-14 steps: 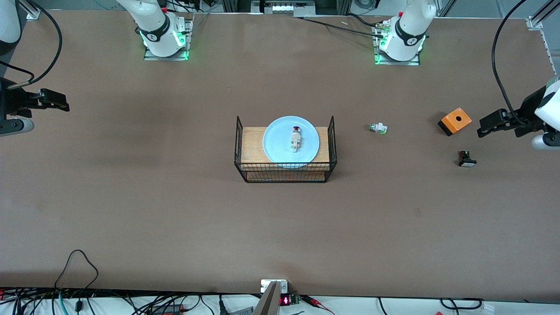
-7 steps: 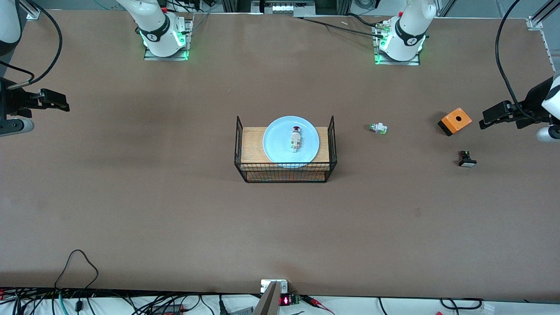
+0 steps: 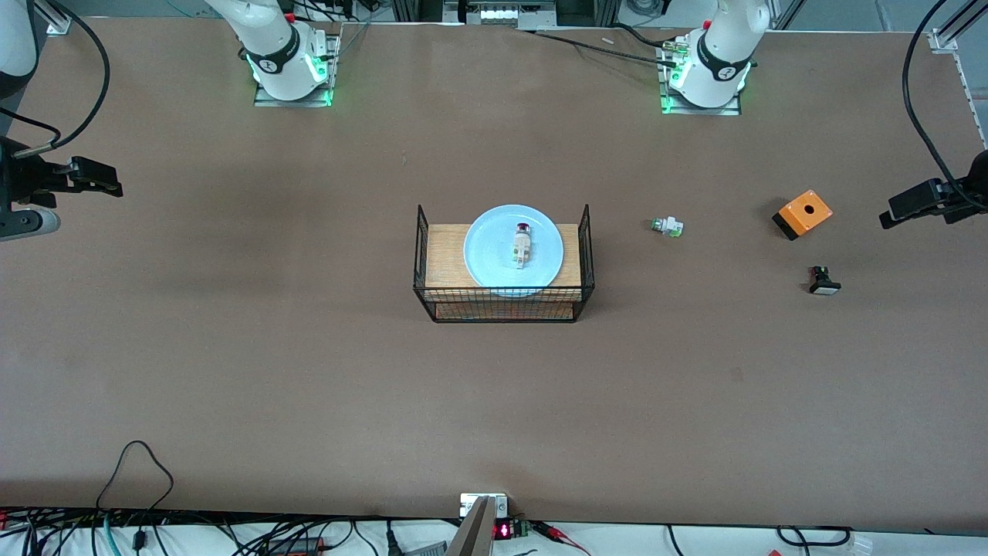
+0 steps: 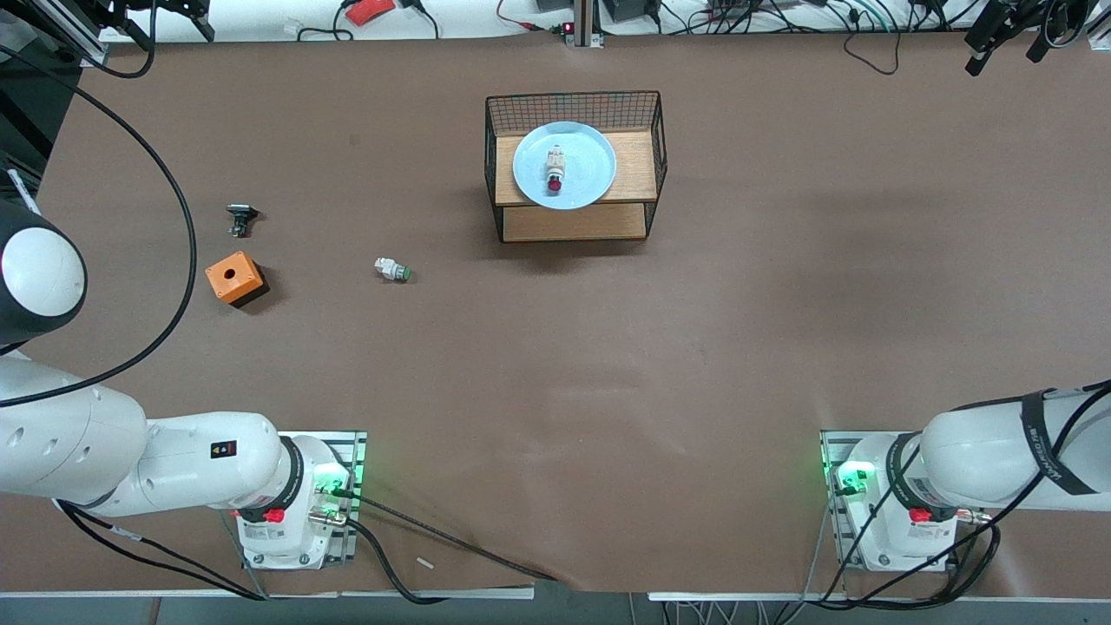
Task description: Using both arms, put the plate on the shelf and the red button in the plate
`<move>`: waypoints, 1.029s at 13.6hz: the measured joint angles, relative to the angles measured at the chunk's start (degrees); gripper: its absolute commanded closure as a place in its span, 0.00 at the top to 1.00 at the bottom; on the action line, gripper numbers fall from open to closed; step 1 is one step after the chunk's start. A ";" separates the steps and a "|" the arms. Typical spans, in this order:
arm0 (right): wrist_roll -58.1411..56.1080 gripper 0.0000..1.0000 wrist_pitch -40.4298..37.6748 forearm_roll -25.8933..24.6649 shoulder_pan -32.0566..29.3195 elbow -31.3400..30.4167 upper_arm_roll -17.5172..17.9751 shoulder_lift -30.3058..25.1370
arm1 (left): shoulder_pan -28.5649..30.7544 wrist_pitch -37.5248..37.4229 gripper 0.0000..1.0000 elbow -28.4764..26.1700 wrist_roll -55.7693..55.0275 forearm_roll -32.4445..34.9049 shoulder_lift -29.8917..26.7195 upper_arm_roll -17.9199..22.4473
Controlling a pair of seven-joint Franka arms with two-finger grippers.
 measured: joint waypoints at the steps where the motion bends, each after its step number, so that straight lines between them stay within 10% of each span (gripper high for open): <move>1: 0.00 1.00 0.00 0.00 -0.02 0.00 0.00 0.00 | -0.06 0.47 1.00 0.01 0.08 0.00 -0.15 -0.36; 14: 0.02 1.00 0.00 0.00 -0.01 0.00 0.01 0.01 | -0.25 4.36 1.00 -2.53 1.87 0.41 -2.53 -4.35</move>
